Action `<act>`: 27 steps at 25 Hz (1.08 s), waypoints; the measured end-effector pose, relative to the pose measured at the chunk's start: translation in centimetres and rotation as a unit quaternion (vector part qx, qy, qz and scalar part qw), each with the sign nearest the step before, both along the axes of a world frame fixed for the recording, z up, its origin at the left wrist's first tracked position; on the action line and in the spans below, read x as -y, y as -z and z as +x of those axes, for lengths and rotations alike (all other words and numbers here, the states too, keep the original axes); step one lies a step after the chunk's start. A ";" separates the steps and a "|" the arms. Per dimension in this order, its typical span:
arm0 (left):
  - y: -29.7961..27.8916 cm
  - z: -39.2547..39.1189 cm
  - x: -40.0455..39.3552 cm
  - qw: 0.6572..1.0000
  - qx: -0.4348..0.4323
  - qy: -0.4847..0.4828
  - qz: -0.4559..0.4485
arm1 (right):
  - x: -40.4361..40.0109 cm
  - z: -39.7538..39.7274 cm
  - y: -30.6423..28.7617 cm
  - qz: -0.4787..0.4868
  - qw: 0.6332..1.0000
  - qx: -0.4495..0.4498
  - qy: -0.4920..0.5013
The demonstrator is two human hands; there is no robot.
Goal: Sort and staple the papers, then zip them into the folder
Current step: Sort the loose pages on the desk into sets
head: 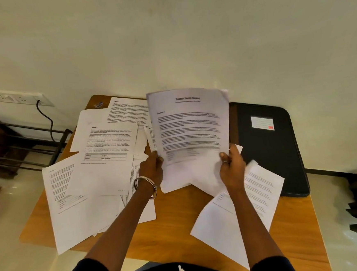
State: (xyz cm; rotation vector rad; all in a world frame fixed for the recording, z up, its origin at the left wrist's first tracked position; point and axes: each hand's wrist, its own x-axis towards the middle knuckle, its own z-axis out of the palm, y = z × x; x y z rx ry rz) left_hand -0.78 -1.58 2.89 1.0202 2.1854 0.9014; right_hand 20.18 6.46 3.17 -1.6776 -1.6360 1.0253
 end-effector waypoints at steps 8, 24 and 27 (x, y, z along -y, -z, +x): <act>-0.1 -0.2 2.0 0.847 0.528 -0.047 0.022 | 1.2 3.1 2.5 -0.104 0.993 -0.056 -0.012; 3.2 0.6 4.0 0.924 0.315 -0.218 -0.007 | 4.0 7.8 9.2 -0.086 0.920 0.375 -0.073; 2.8 0.7 4.4 0.927 0.297 -0.227 0.002 | 1.2 8.1 9.1 -0.044 0.936 0.307 -0.166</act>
